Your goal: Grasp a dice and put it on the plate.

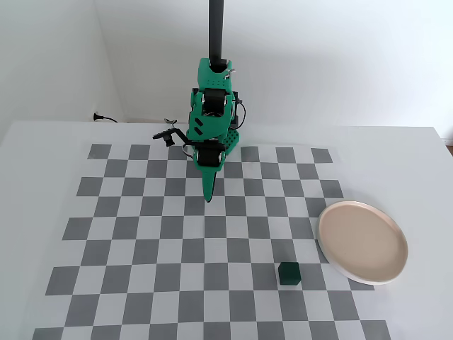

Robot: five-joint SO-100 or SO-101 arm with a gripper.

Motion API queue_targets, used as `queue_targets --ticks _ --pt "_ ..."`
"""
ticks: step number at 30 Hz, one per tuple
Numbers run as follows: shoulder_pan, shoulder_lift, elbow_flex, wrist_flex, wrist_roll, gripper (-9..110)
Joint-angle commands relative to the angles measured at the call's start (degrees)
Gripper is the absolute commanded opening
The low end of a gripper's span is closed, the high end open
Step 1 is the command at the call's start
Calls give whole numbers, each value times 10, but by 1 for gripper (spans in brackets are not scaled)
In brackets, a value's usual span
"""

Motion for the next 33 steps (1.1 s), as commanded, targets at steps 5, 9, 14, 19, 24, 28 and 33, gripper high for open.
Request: queue_targets --ticks 5,9,14,19,24,28,33 --pt "-27 9 -9 -22 -59 -4" --pt "-27 9 -9 -22 -59 -4" --pt "-28 9 -9 -25 -62 -4" --pt "-25 10 -9 -64 -118 -4" --pt "-25 10 -14 -74 -175 -4" --pt "-29 9 -25 -57 -265 -4" --pt "-26 9 -24 -47 -354 -4"
